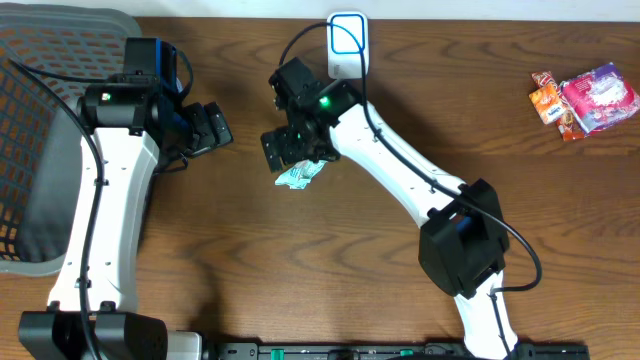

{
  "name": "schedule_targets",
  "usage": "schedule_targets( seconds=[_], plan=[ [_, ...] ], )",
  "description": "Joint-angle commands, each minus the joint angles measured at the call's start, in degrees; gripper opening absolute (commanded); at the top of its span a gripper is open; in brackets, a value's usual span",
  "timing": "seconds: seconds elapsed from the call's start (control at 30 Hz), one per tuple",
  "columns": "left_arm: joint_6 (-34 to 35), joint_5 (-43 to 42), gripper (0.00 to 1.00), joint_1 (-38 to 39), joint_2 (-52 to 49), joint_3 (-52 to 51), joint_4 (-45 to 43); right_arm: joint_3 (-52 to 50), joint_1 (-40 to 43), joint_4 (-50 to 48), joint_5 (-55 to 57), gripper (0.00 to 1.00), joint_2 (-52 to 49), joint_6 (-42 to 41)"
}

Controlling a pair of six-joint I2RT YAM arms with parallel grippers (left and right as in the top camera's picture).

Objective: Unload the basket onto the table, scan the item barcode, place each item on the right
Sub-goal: 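Swing the right gripper back over the green wipes pack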

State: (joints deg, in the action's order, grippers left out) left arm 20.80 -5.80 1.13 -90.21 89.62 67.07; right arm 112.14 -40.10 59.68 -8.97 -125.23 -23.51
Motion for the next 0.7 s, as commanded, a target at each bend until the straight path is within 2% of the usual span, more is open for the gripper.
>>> schedule_targets(
  seconds=[0.0,0.37,0.47,0.57,0.67],
  plan=[
    [-0.1,0.5,0.98,-0.2,0.4,0.1,0.2,-2.9,-0.2,-0.6,1.2,0.99,-0.5,-6.3],
    [-0.1,0.5,0.98,-0.2,0.4,0.1,0.2,-8.8,-0.2,-7.4,1.1,0.99,-0.5,-9.8],
    [-0.1,0.5,0.98,-0.2,0.4,0.1,0.2,-8.9,-0.2,-7.3,1.7,0.98,-0.5,-13.8],
    [-0.1,0.5,0.98,-0.2,0.4,0.1,0.2,-9.3,-0.2,-7.0,5.1,0.92,-0.5,-19.9],
    [-0.1,0.5,0.98,-0.2,0.4,0.1,0.2,-10.3,0.0,-7.0,8.3,0.81,-0.5,-26.4]
  ],
)
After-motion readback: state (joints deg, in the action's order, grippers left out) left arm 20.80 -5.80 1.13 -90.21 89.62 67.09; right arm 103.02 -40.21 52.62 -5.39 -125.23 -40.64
